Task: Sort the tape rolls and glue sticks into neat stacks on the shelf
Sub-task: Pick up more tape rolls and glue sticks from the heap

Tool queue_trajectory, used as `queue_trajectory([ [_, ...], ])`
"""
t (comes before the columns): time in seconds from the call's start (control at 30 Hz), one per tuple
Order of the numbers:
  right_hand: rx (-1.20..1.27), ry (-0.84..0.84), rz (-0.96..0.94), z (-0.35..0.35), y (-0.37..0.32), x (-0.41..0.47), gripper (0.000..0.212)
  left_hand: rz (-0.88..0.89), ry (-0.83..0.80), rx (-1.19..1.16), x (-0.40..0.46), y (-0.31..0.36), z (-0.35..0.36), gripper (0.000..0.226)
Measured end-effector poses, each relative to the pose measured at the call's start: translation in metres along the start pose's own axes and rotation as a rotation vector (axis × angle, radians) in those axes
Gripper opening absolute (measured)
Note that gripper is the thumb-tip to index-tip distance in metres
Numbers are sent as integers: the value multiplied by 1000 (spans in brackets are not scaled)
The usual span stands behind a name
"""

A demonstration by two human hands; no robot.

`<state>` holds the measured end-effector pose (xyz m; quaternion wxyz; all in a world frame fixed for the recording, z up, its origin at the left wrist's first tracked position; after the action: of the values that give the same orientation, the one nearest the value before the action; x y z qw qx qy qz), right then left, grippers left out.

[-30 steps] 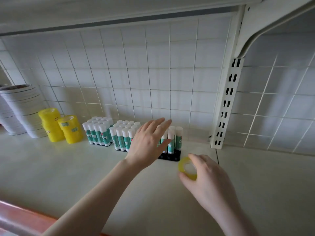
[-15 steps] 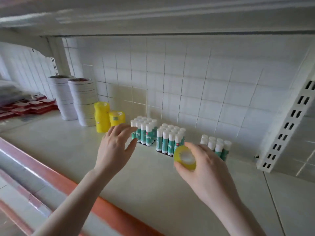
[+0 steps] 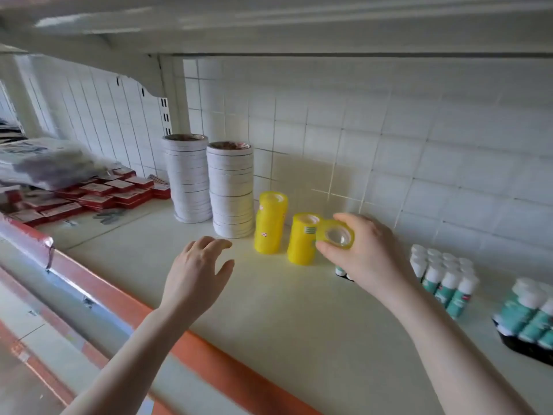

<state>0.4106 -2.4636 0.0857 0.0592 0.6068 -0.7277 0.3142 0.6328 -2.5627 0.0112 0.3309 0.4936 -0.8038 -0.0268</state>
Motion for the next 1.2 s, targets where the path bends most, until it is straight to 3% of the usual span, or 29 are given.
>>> queue_trajectory([
  [0.23,-34,-78,20,36,-11,64,58,-56,-40,-56,3,-30,15,29],
  [0.5,-15,-183,-15,60,-26,120,60,77,19,46,5,-30,23,37],
  [0.83,28,-322,-82,81,-38,136,61,62,63,50,4,-31,22,38],
  [1.2,64,-344,-105,87,-36,140,60,43,103,58,3,-32,22,37],
])
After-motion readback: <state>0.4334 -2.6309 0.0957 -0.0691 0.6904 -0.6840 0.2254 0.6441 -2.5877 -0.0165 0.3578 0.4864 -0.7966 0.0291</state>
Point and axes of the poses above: each hand's wrist, its own x-axis towards the middle knuckle, its own z-axis out of the palm, y = z × x, the point moved 4 cm from there along x, towards the middle knuckle, and after that the axes turned 3 degrees about -y, right-handed, at the moved point
